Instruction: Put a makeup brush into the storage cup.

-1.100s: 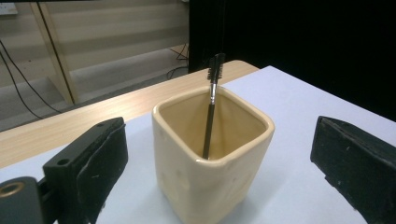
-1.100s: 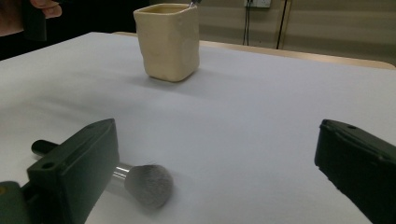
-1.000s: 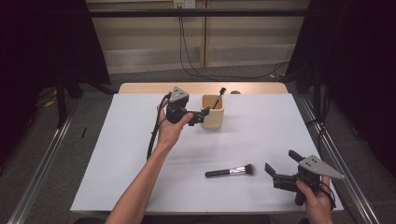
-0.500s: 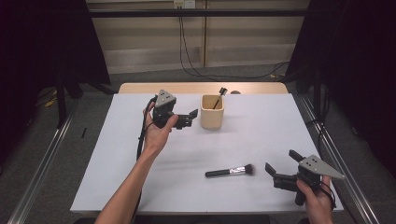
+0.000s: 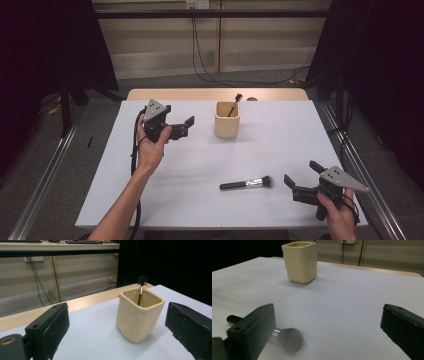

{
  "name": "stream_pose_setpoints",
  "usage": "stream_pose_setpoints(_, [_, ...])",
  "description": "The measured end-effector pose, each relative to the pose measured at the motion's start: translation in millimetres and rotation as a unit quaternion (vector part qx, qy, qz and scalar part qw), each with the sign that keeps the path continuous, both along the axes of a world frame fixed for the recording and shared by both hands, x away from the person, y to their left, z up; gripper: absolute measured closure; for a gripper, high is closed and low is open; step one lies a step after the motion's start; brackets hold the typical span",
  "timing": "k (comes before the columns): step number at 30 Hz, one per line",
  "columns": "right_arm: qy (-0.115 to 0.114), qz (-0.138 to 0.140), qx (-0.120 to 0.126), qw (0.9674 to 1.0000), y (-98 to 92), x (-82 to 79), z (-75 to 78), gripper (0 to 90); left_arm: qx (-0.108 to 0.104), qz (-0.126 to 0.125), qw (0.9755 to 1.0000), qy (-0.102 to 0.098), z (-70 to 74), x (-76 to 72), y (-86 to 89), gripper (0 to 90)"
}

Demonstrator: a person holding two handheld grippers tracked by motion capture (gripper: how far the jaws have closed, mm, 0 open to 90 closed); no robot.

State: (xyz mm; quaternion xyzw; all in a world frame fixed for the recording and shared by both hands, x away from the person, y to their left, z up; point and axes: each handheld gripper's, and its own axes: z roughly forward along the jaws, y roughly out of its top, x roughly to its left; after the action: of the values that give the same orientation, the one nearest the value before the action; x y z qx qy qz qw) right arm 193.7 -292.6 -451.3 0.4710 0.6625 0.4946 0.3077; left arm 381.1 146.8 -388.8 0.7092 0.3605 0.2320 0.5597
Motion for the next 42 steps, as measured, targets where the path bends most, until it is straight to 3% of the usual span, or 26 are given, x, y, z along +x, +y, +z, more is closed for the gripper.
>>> stream_pose_setpoints(13, [0.001,0.000,0.001,1.0000,0.5,1.7,-0.3,0.0,0.014,0.008,0.9999,-0.003,-9.0,-20.7,32.8,4.7])
stream_pose_setpoints(17, [0.002,-0.001,0.001,1.0000,0.5,1.7,-0.5,0.0,-0.011,0.011,0.9998,0.013,-12.8,-25.8,46.7,4.7])
stream_pose_setpoints(20, [0.002,-0.002,0.002,1.0000,0.3,1.1,-0.3,0.0,-0.008,0.023,0.9997,0.009,-15.0,-31.6,56.3,4.6])
stream_pose_setpoints(25, [0.003,-0.005,0.002,1.0000,-1.0,-0.3,-0.4,0.0,-0.018,0.036,0.9989,0.021,-18.8,-39.4,74.1,4.6])
stream_pose_setpoints(28, [0.003,-0.006,0.001,1.0000,-1.6,-1.0,-0.5,0.0,-0.008,0.021,0.9997,0.004,-19.2,-47.0,81.4,3.5])
stream_pose_setpoints(32, [0.003,-0.008,0.002,1.0000,-1.7,-1.5,-0.5,0.0,0.002,0.026,0.9997,-0.004,-21.3,-56.6,82.7,3.5])
stream_pose_setpoints(34, [0.002,-0.009,0.003,1.0000,-1.7,-1.9,-0.2,0.0,0.010,0.032,0.9993,-0.017,-23.2,-63.9,83.2,4.8])
stream_pose_setpoints(42, [0.004,-0.012,0.003,0.9999,-1.3,-1.0,-0.1,0.0,0.020,0.025,0.9995,-0.006,-30.5,-83.6,92.1,5.1])
